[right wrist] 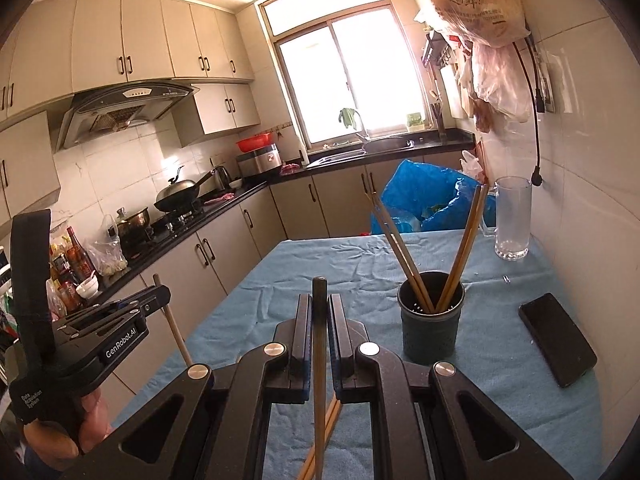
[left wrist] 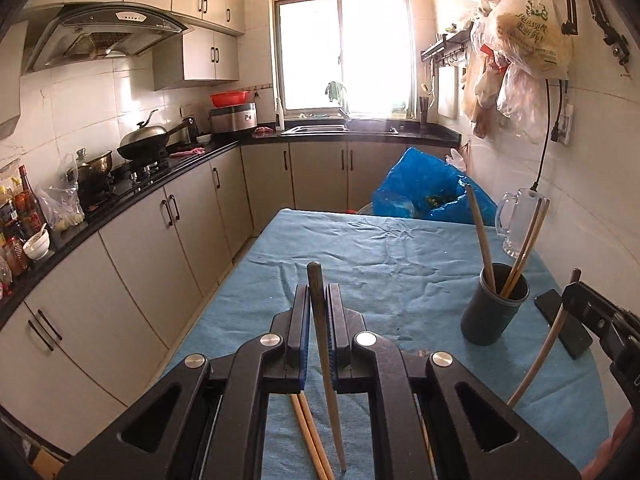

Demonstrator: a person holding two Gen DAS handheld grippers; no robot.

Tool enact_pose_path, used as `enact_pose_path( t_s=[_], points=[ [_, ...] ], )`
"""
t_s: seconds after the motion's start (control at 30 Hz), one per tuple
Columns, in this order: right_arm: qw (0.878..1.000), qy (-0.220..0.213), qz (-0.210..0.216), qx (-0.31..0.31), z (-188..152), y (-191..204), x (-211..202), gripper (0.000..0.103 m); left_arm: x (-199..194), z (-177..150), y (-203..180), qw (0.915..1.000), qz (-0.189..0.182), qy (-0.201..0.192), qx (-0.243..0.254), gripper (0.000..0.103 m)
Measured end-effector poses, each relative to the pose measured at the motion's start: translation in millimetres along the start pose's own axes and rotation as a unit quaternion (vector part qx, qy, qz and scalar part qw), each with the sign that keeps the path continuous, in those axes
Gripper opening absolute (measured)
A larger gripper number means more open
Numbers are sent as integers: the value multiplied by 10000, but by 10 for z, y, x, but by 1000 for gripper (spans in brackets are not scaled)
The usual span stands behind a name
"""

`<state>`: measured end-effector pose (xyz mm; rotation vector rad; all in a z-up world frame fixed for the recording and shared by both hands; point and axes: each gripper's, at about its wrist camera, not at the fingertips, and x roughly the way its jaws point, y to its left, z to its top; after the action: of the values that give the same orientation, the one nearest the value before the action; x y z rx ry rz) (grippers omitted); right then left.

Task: Organize utensils
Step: 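Lift the held chopsticks upright and carry them toward the black cup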

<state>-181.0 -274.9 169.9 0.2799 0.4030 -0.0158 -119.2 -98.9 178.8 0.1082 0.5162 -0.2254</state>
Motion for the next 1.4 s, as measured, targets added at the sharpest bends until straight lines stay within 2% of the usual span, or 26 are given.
enact_pose_path(
  t_s=[0.93,1.03,1.23,1.4],
  points=[
    [9998,-158,-13,-125,37,89,-112,8,-133,-12,13,9997,120,-193,53,7],
    [9997,-191,-30,-127,41,97,-142,8,-162,5,35,9998,73,-187,18,7],
    [9994,-335,-114,-44,85,46,-251,8,-209,61,145,9995,-261,-13,-198,7],
    [9987,-462,-216,55,125,-33,-355,8,-240,116,228,9989,-313,-16,-347,7]
  ],
)
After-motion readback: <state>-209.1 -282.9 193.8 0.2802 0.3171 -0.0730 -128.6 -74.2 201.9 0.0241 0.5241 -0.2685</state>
